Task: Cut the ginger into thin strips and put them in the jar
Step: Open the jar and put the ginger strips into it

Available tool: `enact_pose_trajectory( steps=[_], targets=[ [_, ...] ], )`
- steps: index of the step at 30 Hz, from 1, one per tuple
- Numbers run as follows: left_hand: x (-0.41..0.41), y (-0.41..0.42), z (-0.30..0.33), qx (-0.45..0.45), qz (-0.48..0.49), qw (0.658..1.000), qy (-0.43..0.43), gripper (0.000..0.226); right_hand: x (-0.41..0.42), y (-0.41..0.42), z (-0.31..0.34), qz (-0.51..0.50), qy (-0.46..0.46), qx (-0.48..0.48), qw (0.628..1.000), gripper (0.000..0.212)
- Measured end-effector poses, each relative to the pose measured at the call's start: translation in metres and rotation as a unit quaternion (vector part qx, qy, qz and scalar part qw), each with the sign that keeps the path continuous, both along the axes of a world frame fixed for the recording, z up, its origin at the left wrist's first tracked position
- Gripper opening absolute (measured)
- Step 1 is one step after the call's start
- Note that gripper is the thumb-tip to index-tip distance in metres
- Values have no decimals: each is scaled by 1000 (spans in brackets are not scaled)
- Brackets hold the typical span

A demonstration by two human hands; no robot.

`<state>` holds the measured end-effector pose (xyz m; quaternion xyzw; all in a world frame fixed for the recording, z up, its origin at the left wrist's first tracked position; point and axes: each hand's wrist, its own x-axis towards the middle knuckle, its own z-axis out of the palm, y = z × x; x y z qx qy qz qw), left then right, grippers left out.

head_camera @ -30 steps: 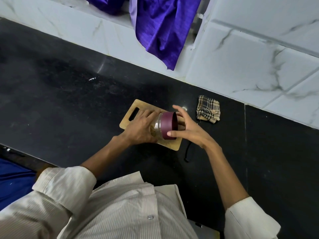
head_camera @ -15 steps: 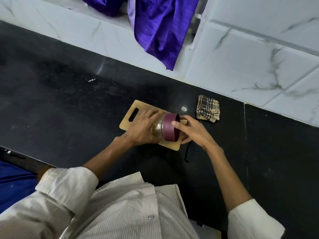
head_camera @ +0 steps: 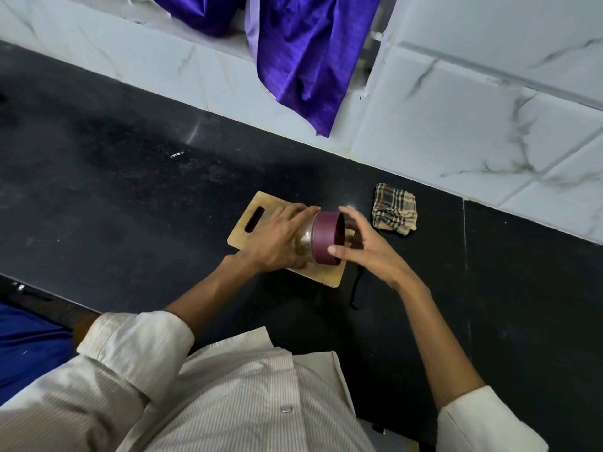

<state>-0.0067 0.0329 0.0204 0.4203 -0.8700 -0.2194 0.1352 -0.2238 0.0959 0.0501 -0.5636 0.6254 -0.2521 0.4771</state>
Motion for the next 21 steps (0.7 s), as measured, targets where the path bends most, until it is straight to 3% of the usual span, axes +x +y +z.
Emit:
enact_pose_trajectory(
  steps=[2,5,9,12,15,18,21],
  targets=[
    [-1,0,2,-5,-6,1000,-7,110,0,-1,0,-34,-2,20,999,80],
    [-3,2,4,-6,-6,1000,-6,109,-3,-4,1,-86,-22,71,994,101],
    [-1,0,0,-12,-6,1000,-8,108,-1,-3,-3,7,7,1,1000,84],
    [-2,1,-3,-18,-8,1000,-15,108,6,-4,-2,-65,12,41,997,69],
    [-1,3,-4,-12,-4,1000,-10,107,6,-3,-2,-44,0,38,998,82],
    [2,1,-5,2,-2,1000,-14,106,9,-2,-3,19,13,0,1000,79],
    [2,2,-6,7,-5,1000,-21,106,12,-5,-3,-23,26,23,999,73]
  ],
)
